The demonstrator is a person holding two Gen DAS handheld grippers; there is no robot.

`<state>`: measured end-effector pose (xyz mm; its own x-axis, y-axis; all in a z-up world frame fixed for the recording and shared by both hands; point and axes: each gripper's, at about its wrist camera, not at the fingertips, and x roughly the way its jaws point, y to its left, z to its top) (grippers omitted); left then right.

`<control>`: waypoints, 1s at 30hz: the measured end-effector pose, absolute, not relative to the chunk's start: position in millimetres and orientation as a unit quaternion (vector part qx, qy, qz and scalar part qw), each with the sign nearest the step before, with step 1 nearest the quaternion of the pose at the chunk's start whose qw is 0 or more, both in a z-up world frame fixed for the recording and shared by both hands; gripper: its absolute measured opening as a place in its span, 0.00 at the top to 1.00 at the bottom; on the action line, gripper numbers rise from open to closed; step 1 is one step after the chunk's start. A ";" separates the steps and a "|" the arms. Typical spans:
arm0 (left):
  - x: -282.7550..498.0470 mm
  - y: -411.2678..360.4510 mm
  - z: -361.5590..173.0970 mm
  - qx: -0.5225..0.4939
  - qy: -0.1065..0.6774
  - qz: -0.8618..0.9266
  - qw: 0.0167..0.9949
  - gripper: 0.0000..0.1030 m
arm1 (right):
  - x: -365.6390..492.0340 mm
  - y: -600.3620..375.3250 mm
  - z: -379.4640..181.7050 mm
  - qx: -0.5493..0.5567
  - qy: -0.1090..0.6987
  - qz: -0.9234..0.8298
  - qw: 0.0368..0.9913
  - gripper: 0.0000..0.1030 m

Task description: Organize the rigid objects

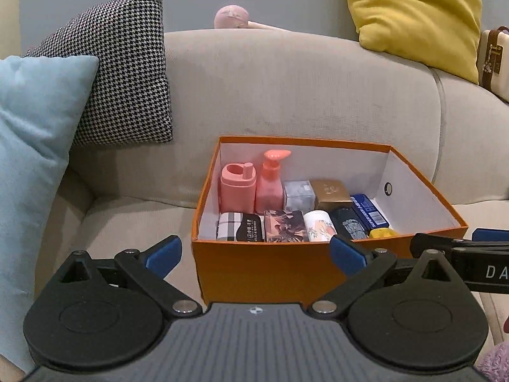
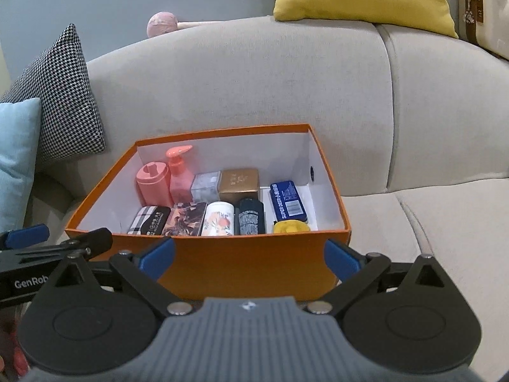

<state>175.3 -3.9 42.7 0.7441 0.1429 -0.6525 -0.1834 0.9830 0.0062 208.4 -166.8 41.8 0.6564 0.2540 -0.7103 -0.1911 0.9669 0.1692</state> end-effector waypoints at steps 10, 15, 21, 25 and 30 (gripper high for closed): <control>168.4 -3.3 50.8 -0.024 0.342 0.090 0.935 0.00 | 200.0 -166.8 48.3 0.036 0.390 0.120 0.912 0.03; 164.5 -1.6 53.9 -0.033 0.339 0.092 0.936 0.00 | 198.0 -166.9 51.3 0.037 0.388 0.119 0.913 0.03; 161.7 -2.7 56.4 -0.016 0.330 0.104 0.938 0.00 | 197.0 -165.8 51.5 0.032 0.390 0.115 0.913 0.03; 161.3 -2.1 58.0 -0.011 0.325 0.109 0.939 0.00 | 196.6 -165.8 51.6 0.031 0.391 0.113 0.913 0.03; 160.8 -1.5 59.3 -0.012 0.323 0.112 0.940 0.00 | 196.0 -164.9 52.2 0.029 0.389 0.114 0.914 0.03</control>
<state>160.8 -1.5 59.3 0.7666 0.2019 -0.6095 -0.2176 0.9748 0.0493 196.0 -164.9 52.2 0.6720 0.2308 -0.7037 -0.1861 0.9723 0.1412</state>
